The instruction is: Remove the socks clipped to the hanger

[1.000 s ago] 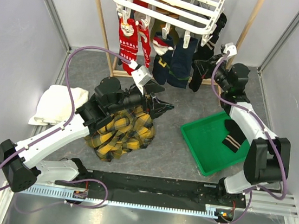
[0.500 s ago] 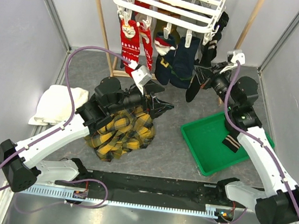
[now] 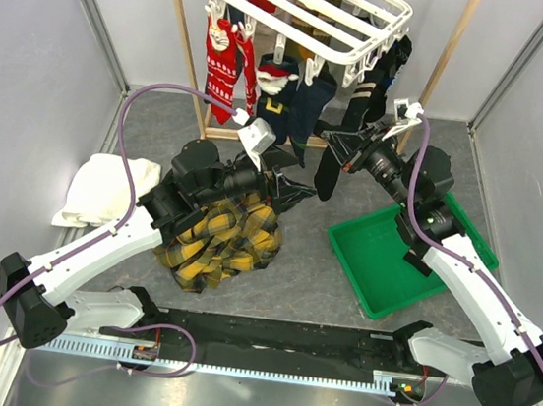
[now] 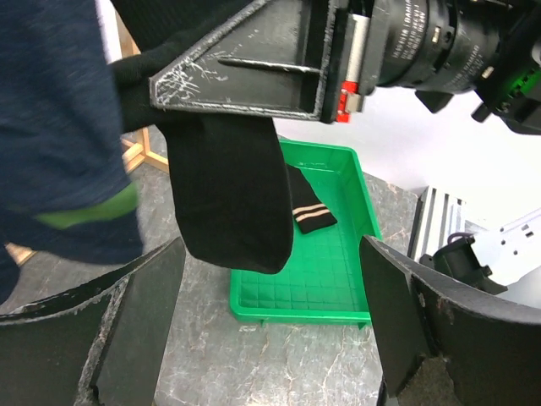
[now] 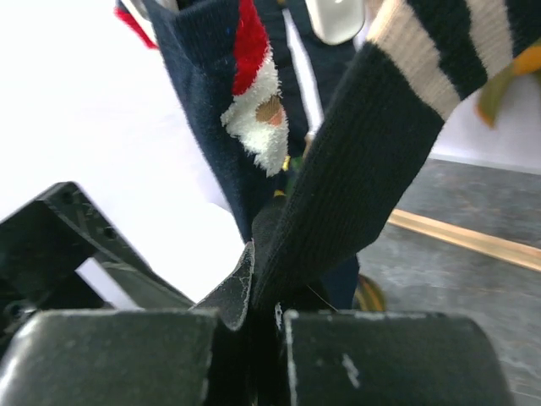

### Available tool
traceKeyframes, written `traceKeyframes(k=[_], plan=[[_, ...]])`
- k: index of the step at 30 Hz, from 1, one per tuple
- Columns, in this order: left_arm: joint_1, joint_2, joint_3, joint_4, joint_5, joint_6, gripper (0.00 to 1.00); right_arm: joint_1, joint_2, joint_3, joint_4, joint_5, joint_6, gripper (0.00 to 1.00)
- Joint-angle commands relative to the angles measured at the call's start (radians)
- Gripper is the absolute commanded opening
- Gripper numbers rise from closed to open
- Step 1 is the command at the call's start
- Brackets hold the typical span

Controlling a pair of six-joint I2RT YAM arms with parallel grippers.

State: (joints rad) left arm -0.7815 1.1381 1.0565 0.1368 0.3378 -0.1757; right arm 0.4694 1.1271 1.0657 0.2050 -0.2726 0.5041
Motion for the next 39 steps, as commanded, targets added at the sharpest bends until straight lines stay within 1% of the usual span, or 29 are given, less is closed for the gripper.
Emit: traceKeyframes(k=[1,7,11,16,18,19,21,22,24,25,27,28,30,31,33,35,36,38,39], plan=[[-0.007,-0.005,-0.010,0.056,-0.045,-0.010,0.91,0.032,-0.006,-0.009,0.074,0.021,0.077,0.00],[-0.009,0.015,-0.012,0.073,-0.079,-0.033,0.90,0.067,0.003,-0.018,0.106,0.072,0.152,0.00],[-0.018,0.038,-0.016,0.078,-0.083,-0.045,0.92,0.104,0.020,-0.032,0.137,0.119,0.197,0.00],[-0.039,0.067,-0.016,0.075,-0.117,-0.047,0.92,0.144,0.030,-0.030,0.142,0.171,0.201,0.00],[-0.045,0.075,-0.013,0.072,-0.131,-0.044,0.90,0.155,0.030,-0.035,0.146,0.188,0.215,0.00],[-0.051,0.080,-0.012,0.069,-0.143,-0.036,0.78,0.158,0.027,-0.041,0.154,0.191,0.220,0.00],[-0.056,0.084,-0.006,0.060,-0.155,-0.027,0.49,0.166,0.023,-0.044,0.151,0.199,0.223,0.00],[-0.058,0.083,-0.006,0.058,-0.166,-0.025,0.23,0.167,0.022,-0.043,0.134,0.203,0.220,0.07],[-0.058,0.078,-0.006,0.058,-0.175,-0.024,0.03,0.170,0.017,-0.035,0.103,0.220,0.211,0.12],[-0.058,0.078,-0.006,0.058,-0.183,-0.024,0.02,0.170,0.017,-0.023,0.073,0.222,0.205,0.17],[-0.058,0.072,-0.006,0.058,-0.184,-0.025,0.02,0.172,0.010,-0.007,0.047,0.227,0.200,0.25],[-0.058,0.072,-0.006,0.058,-0.184,-0.025,0.02,0.170,0.008,-0.003,0.027,0.231,0.195,0.32],[-0.059,0.071,-0.006,0.058,-0.184,-0.027,0.02,0.172,-0.006,0.020,-0.001,0.239,0.183,0.39],[-0.059,0.071,-0.007,0.060,-0.183,-0.027,0.02,0.172,-0.012,0.031,-0.054,0.266,0.169,0.45],[-0.059,0.069,-0.009,0.058,-0.175,-0.019,0.02,0.172,-0.030,0.057,-0.114,0.323,0.149,0.47],[-0.059,0.066,-0.009,0.058,-0.168,-0.018,0.02,0.170,-0.055,0.059,-0.118,0.348,0.134,0.44],[-0.059,0.063,-0.009,0.058,-0.168,-0.018,0.02,0.172,-0.059,0.057,-0.115,0.349,0.131,0.35],[-0.059,0.061,-0.009,0.058,-0.164,-0.018,0.02,0.172,-0.067,0.059,-0.110,0.348,0.129,0.20],[-0.059,0.058,-0.009,0.060,-0.157,-0.016,0.02,0.170,-0.067,0.056,-0.101,0.346,0.134,0.03]])
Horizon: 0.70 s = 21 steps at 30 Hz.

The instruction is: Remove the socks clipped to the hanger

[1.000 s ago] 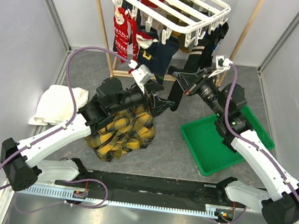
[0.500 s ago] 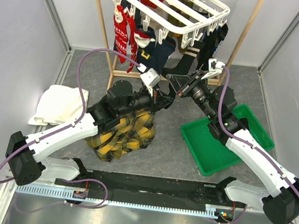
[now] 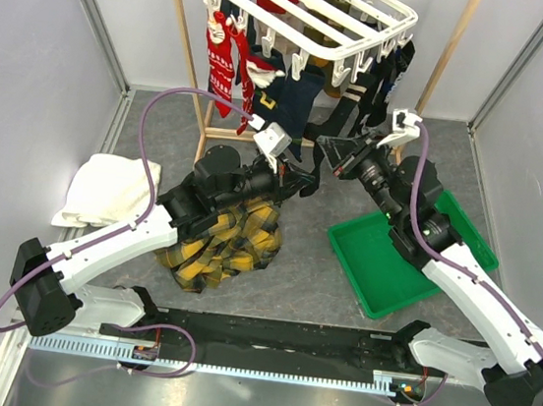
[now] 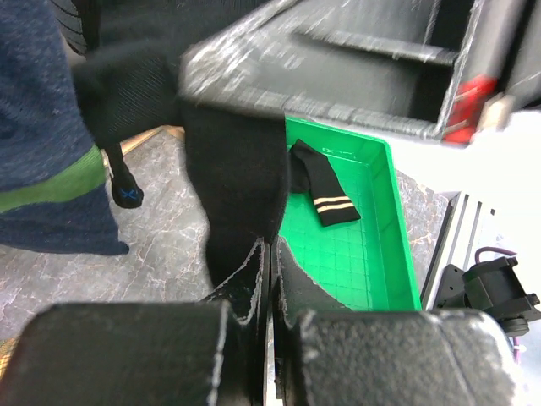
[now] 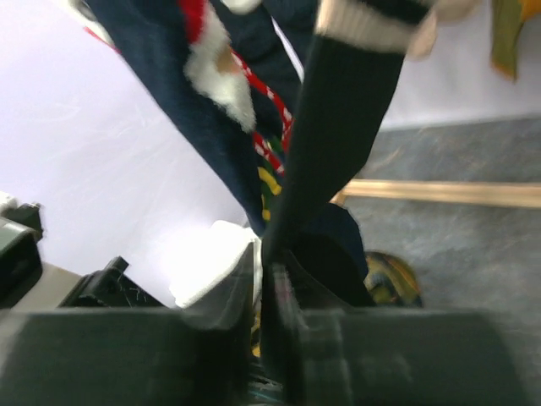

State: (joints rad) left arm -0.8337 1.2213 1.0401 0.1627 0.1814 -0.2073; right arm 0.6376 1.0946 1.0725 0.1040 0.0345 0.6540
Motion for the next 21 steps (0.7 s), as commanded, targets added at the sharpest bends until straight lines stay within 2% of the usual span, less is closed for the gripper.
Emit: traceKeyframes(k=[1,4,5,6,9,15,21], plan=[[-0.007,-0.025,0.009,0.031,0.000,0.014,0.02,0.004,-0.035,0.044,0.005,0.039,-0.011,0.00],[-0.007,-0.025,0.011,0.028,-0.005,0.017,0.02,0.004,-0.027,0.041,0.016,0.019,-0.002,0.00],[-0.007,-0.026,0.011,0.028,-0.005,0.019,0.02,0.002,-0.027,0.047,0.007,0.021,-0.005,0.06],[-0.007,-0.028,0.011,0.028,-0.007,0.020,0.02,0.004,-0.029,0.052,-0.021,0.028,-0.008,0.28],[-0.007,-0.029,0.009,0.028,-0.002,0.022,0.02,0.002,-0.045,0.082,-0.100,0.083,-0.033,0.55],[-0.007,-0.029,0.011,0.026,0.015,0.023,0.02,0.004,-0.056,0.246,-0.349,0.226,-0.167,0.65],[-0.008,-0.031,0.011,0.024,0.035,0.029,0.02,0.004,0.036,0.460,-0.429,0.384,-0.292,0.66]])
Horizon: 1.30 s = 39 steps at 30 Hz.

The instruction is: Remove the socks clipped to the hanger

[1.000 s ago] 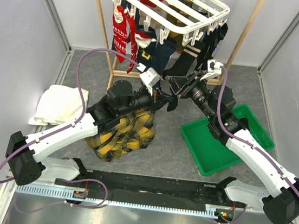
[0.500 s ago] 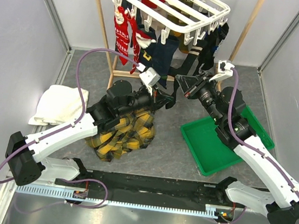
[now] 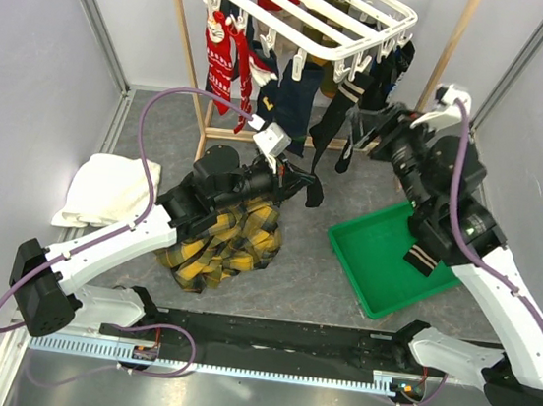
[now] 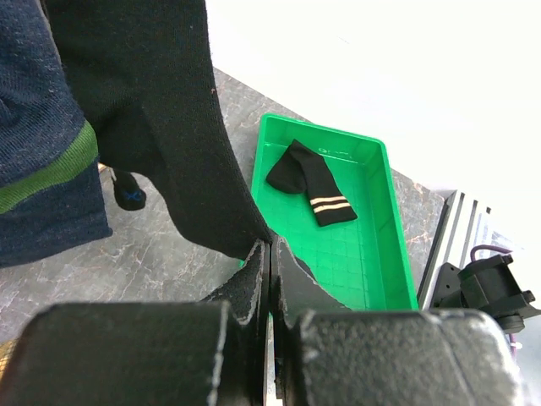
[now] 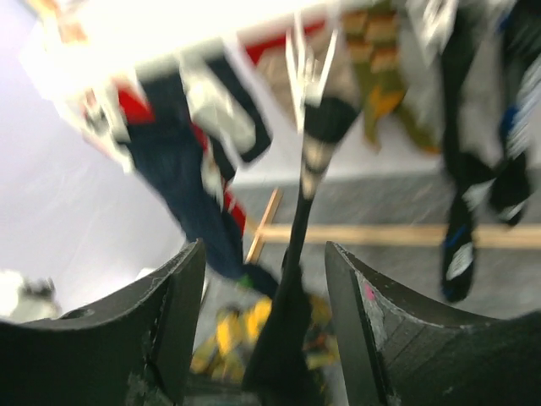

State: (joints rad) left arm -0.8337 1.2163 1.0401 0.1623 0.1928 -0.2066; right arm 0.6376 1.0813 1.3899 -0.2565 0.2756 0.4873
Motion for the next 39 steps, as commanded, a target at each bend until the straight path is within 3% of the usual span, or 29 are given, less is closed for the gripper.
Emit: traceKeyframes(k=[1,7,11,21,39], plan=[[-0.008,-0.026,0.011,0.025,0.023,0.029,0.02,0.004,0.084,0.168,-0.070,0.166,-0.160,0.67],[-0.010,-0.034,0.012,0.019,0.027,0.041,0.02,-0.024,0.244,0.376,-0.089,0.197,-0.263,0.68],[-0.016,-0.041,0.012,0.017,0.022,0.044,0.02,-0.101,0.302,0.451,-0.089,0.082,-0.274,0.68],[-0.016,-0.037,0.015,0.019,0.036,0.038,0.02,-0.203,0.374,0.478,-0.061,-0.097,-0.210,0.64],[-0.015,-0.026,0.014,0.017,0.031,0.046,0.02,-0.202,0.384,0.463,-0.023,-0.144,-0.162,0.65]])
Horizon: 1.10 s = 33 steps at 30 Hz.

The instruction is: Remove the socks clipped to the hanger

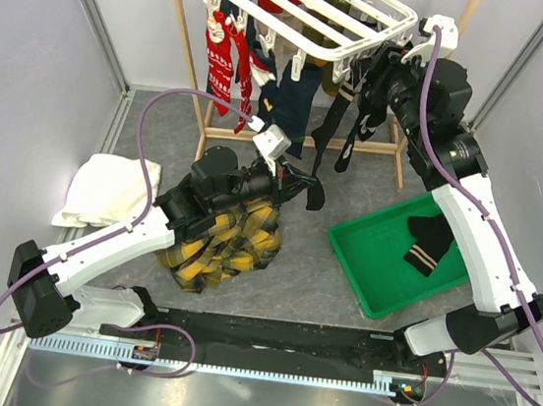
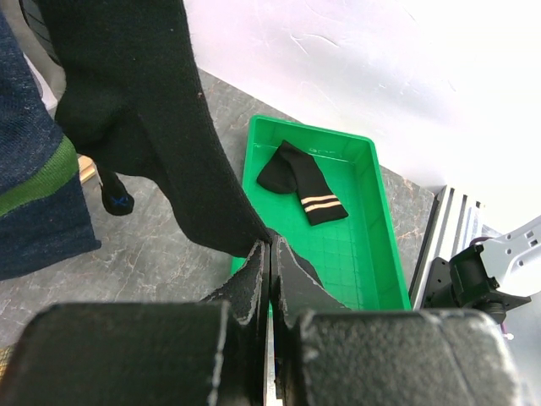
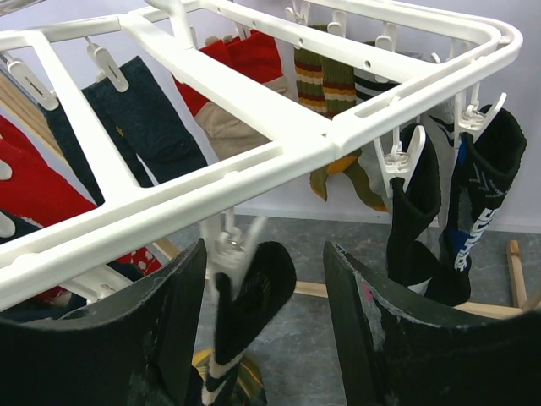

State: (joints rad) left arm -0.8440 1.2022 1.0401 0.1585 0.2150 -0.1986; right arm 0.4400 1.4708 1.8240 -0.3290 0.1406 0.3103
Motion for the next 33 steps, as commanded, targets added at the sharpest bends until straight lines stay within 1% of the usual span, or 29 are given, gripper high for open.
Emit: traceKeyframes(k=[1,8,12,15,19,26,29,32,33], plan=[[-0.006,-0.012,0.014,0.021,0.009,0.037,0.02,-0.004,-0.006,0.029,0.054,-0.004,0.013,0.65],[-0.006,-0.007,0.014,0.018,0.004,0.041,0.02,-0.004,-0.017,0.015,0.059,-0.004,0.019,0.65],[-0.006,-0.006,0.014,0.018,0.007,0.041,0.02,-0.003,-0.006,0.018,0.061,0.027,0.007,0.65],[-0.006,-0.003,0.015,0.018,0.009,0.039,0.02,0.000,0.000,0.026,0.062,0.031,0.007,0.63],[-0.006,-0.003,0.015,0.018,0.007,0.041,0.02,0.023,0.005,0.026,0.074,0.094,-0.005,0.62],[-0.006,-0.004,0.015,0.016,0.009,0.042,0.02,0.052,0.019,0.035,0.082,0.125,-0.008,0.62],[-0.006,-0.004,0.015,0.016,0.011,0.042,0.02,0.063,0.025,0.044,0.084,0.155,-0.017,0.60],[-0.006,-0.009,0.015,0.016,0.012,0.044,0.02,0.071,0.029,0.049,0.090,0.177,-0.022,0.56],[-0.006,-0.009,0.015,0.016,0.012,0.044,0.02,0.069,0.029,0.047,0.099,0.191,-0.028,0.51]])
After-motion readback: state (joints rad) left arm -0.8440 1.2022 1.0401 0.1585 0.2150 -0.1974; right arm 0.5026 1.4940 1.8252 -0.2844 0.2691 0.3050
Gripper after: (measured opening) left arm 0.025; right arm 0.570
